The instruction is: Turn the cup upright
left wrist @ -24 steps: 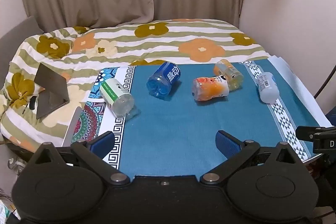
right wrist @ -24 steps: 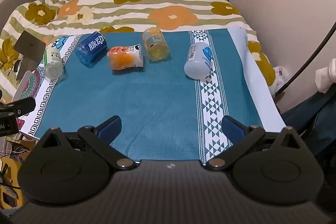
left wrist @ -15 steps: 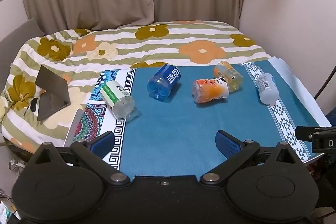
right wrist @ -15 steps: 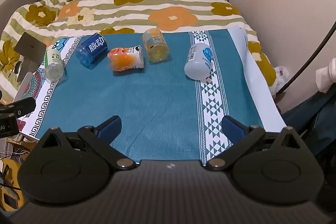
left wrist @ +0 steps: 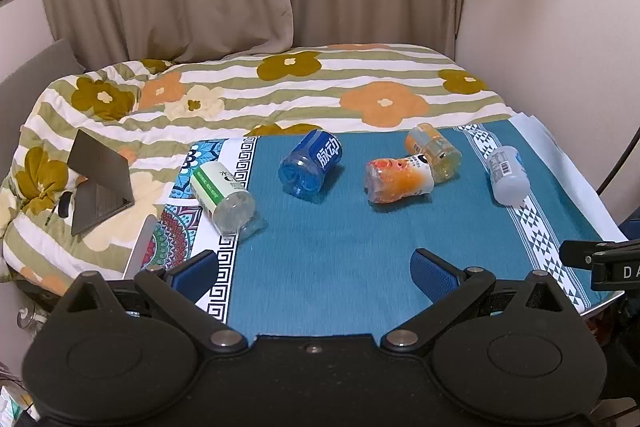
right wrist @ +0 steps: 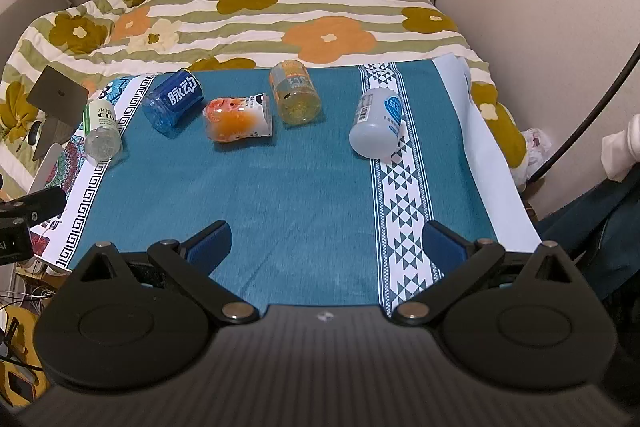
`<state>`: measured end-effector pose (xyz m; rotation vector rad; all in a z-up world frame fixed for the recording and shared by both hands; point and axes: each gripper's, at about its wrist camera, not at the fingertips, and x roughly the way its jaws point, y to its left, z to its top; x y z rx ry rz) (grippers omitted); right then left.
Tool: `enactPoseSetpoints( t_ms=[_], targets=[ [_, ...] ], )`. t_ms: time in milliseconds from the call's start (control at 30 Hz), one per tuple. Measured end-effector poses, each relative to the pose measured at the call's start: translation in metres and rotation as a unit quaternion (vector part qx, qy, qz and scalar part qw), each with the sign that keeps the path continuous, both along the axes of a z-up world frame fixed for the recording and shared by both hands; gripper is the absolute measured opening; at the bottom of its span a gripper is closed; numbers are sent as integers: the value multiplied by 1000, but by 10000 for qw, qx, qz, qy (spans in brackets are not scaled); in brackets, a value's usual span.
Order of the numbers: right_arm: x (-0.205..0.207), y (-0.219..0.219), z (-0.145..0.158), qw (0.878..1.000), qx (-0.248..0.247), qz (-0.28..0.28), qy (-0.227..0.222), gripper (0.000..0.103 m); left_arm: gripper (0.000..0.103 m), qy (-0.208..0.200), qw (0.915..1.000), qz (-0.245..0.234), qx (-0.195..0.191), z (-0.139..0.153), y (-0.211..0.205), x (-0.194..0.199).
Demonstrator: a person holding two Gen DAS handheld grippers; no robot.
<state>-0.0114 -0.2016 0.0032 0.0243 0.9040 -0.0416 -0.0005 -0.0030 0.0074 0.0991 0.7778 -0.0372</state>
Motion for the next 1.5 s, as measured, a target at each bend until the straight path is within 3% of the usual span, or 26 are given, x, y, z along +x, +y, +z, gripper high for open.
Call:
enactPoseSetpoints(
  t_ms=[1500],
  targets=[
    [16,-6,-8,10000,17,37,67,103,103,64,9999,-151,-35,0,-11,12]
  ],
)
